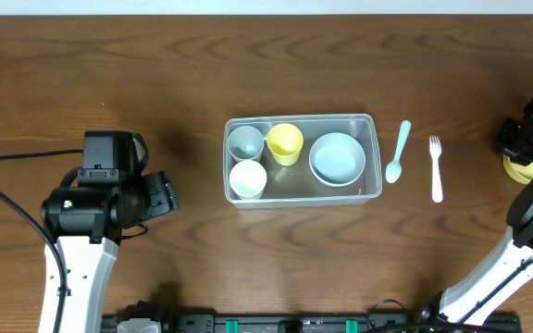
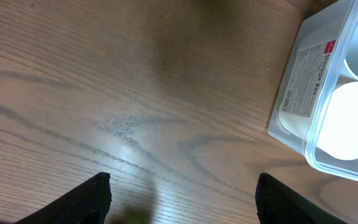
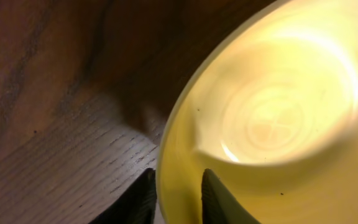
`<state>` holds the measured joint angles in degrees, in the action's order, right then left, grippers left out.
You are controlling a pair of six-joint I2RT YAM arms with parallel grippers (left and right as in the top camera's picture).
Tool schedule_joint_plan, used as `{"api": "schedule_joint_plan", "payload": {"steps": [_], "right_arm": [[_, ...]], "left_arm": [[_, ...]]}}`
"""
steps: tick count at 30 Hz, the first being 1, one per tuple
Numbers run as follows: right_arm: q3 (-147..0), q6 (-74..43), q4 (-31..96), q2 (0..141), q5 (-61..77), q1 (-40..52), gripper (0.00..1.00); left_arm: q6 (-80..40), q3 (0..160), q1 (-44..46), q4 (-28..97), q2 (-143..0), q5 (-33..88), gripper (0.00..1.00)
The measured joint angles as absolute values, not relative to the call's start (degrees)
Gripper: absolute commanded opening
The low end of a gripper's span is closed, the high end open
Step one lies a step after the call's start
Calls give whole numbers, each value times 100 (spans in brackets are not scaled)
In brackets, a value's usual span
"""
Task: Pack container
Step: 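Move the right gripper to the yellow bowl and grasp it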
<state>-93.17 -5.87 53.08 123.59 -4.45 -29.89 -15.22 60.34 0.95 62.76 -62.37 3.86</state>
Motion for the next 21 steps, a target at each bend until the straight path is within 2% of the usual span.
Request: {"api": "schedule_joint_plan", "payload": {"steps": [7,15,21], "right_arm": [[-9317,-585,5315,12359,-440,-2989,1],[-9317,-585,5374,12322,-447,-2989,1],[-9310,-585,5422,11795,25,-2939,1]], "left_arm": [[-1522,6034,95,6276,-6237,386,75],[-1522,6034,95,6276,-6237,388,75],[-1522,6034,95,6276,-6237,388,75]]}}
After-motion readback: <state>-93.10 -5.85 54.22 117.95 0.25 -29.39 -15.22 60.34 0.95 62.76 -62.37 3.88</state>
